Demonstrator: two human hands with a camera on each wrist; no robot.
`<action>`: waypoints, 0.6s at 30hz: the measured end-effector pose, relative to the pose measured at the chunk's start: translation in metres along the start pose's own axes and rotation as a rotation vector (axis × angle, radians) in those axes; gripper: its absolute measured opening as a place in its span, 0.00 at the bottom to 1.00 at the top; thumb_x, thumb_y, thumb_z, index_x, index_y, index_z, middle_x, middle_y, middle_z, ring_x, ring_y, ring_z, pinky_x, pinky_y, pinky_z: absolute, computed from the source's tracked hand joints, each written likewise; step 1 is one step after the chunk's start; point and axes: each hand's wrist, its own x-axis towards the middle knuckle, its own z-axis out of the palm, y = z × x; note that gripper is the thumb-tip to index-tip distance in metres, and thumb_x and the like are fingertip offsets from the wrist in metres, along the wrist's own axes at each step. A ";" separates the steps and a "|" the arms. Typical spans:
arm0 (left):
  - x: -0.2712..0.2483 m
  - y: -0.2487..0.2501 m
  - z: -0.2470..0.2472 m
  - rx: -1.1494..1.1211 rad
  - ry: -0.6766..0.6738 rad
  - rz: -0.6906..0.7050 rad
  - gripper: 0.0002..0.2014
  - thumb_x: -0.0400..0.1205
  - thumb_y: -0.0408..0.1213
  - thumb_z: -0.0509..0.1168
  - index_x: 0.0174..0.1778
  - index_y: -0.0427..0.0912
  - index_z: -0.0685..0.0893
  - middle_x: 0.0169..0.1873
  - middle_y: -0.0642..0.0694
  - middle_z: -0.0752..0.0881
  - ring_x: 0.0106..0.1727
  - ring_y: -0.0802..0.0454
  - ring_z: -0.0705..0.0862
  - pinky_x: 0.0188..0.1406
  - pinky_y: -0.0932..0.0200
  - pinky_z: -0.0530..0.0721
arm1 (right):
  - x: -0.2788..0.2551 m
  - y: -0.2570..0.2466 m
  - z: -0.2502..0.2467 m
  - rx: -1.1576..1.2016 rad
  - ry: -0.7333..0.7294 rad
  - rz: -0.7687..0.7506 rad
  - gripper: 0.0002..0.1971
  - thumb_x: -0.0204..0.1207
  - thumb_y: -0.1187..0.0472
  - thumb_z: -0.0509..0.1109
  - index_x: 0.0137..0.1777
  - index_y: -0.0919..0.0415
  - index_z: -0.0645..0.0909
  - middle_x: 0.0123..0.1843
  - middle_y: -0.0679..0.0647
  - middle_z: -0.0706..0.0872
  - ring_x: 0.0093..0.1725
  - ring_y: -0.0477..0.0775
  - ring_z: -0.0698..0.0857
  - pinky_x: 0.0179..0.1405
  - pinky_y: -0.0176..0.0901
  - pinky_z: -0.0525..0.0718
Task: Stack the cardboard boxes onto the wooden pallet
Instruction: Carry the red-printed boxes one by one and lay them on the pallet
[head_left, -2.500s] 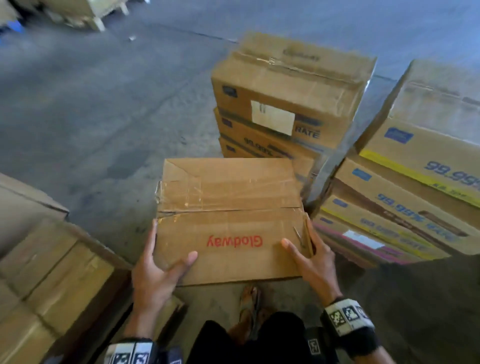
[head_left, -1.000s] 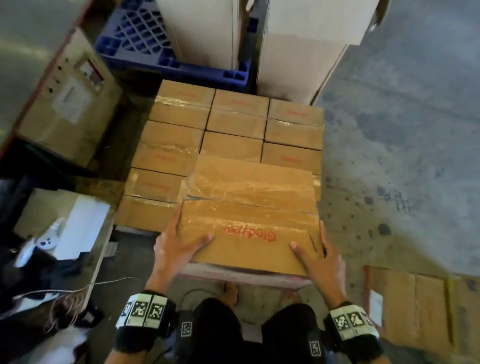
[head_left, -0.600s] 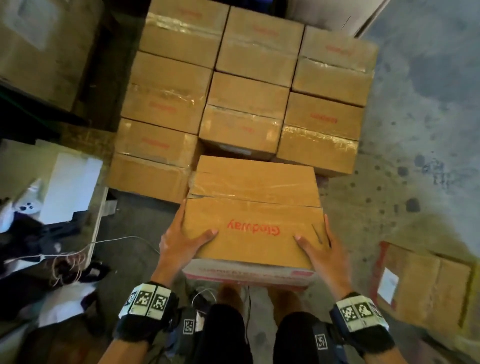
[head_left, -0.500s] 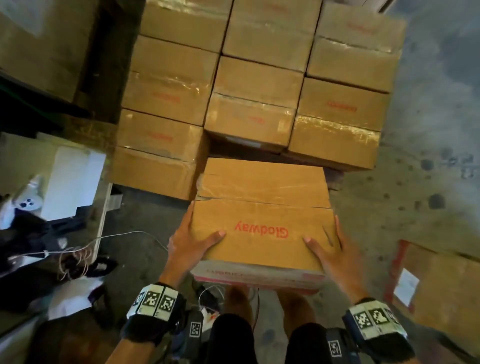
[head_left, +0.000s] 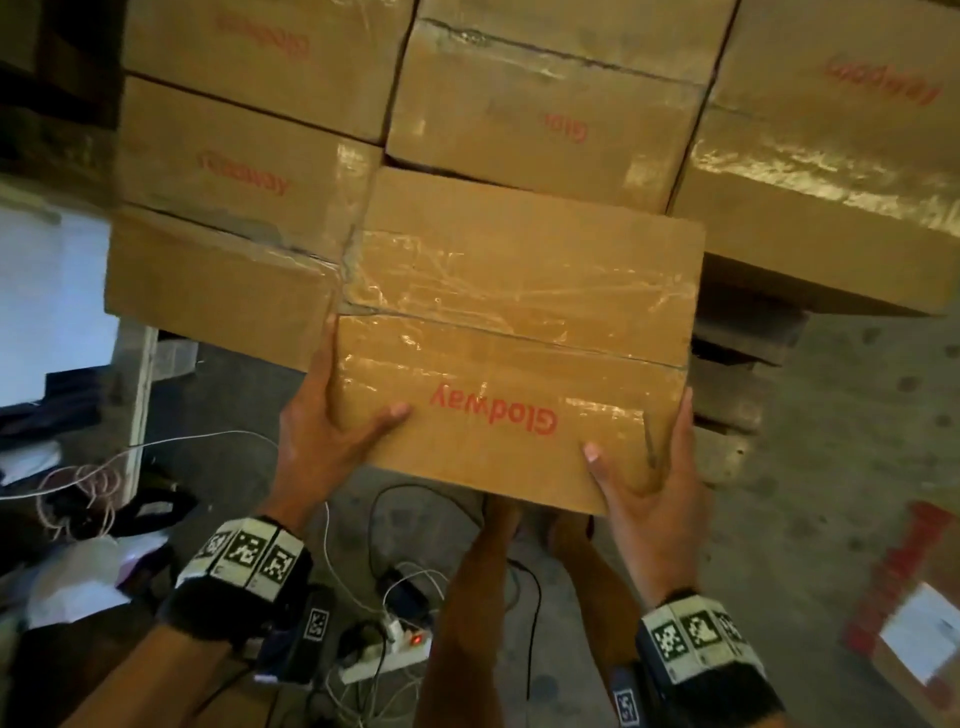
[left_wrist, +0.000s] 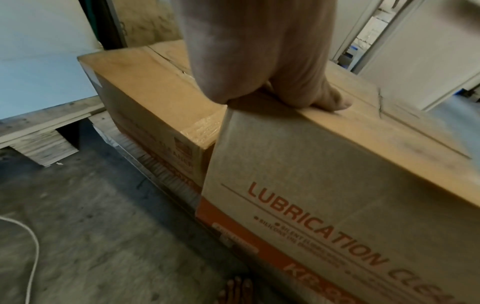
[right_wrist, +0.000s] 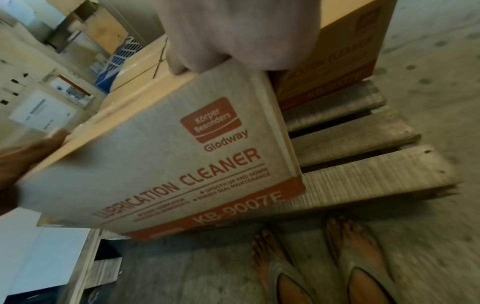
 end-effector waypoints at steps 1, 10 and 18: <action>0.009 -0.006 0.006 0.002 0.024 0.016 0.59 0.66 0.64 0.78 0.87 0.67 0.47 0.77 0.49 0.73 0.68 0.56 0.72 0.67 0.54 0.75 | 0.008 0.005 0.010 0.023 0.020 -0.023 0.55 0.68 0.38 0.78 0.89 0.39 0.46 0.84 0.46 0.69 0.77 0.48 0.75 0.73 0.55 0.79; 0.075 -0.055 0.026 0.155 0.057 0.198 0.57 0.66 0.70 0.68 0.86 0.68 0.40 0.85 0.65 0.41 0.88 0.47 0.49 0.79 0.47 0.55 | 0.041 0.049 0.080 0.095 0.091 -0.083 0.56 0.70 0.36 0.79 0.89 0.39 0.46 0.86 0.46 0.66 0.82 0.49 0.72 0.72 0.63 0.82; 0.118 -0.087 0.054 0.420 0.048 0.308 0.58 0.73 0.71 0.62 0.89 0.41 0.42 0.88 0.42 0.39 0.88 0.45 0.35 0.85 0.32 0.49 | 0.067 0.058 0.102 -0.061 -0.097 -0.050 0.58 0.74 0.38 0.76 0.86 0.36 0.29 0.89 0.49 0.58 0.80 0.59 0.73 0.70 0.62 0.81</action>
